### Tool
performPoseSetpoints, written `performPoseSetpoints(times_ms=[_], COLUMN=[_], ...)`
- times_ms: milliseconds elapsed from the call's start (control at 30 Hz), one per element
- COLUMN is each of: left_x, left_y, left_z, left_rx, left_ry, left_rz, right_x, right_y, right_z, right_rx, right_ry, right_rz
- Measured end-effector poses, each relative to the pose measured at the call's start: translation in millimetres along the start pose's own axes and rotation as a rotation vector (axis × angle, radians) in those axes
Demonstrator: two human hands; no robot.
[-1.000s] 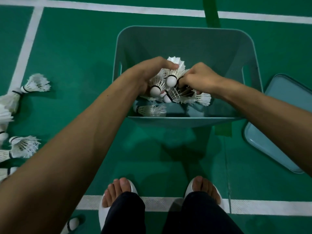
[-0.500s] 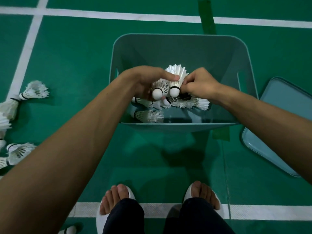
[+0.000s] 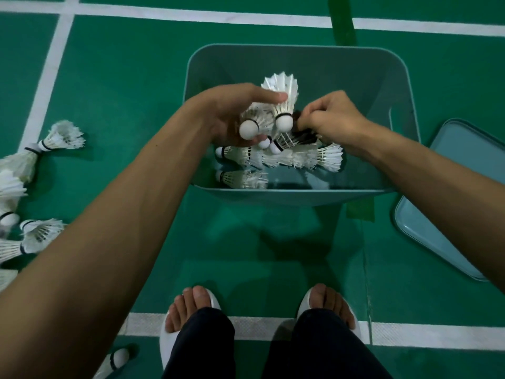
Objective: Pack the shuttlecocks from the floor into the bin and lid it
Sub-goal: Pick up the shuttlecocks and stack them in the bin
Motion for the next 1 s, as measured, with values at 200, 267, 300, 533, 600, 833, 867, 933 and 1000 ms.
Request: performPoseSetpoints(times_ms=[200, 267, 300, 533, 600, 833, 867, 933, 1000], left_x=[9, 10, 10, -2, -6, -5, -3, -3, -4], left_y=[-13, -11, -10, 2, 4, 0, 0, -2, -4], left_z=[-17, -20, -21, -28, -26, -19, -22, -22, -21], left_rx=[0.202, 0.240, 0.253, 0.260, 0.328, 0.486, 0.500, 0.510, 0.532], left_ry=[0.159, 0.165, 0.162, 0.174, 0.217, 0.274, 0.278, 0.294, 0.325], left_rz=[-0.095, -0.073, -0.066, -0.013, 0.097, 0.448, 0.471, 0.468, 0.450], right_x=[0, 1, 1, 7, 9, 18, 19, 22, 24], right_y=[-9, 2, 8, 43, 51, 63, 62, 59, 58], right_z=[-17, -20, -20, -4, 1, 7, 8, 12, 15], right_rx=[-0.100, -0.252, -0.298, -0.410, -0.405, -0.497, -0.517, -0.547, -0.542], right_ry=[0.225, 0.301, 0.322, 0.444, 0.450, 0.547, 0.573, 0.615, 0.649], right_rz=[-0.209, -0.300, -0.343, -0.230, -0.240, -0.043, -0.029, -0.022, -0.003])
Point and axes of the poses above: each hand's wrist, its own z-axis towards the middle knuckle, its own y-axis out of the palm, x = y × z, the point moved 2 cm from there along z, towards the middle knuckle, and after that the axes turned 2 degrees about -y, right-handed, at the moved point
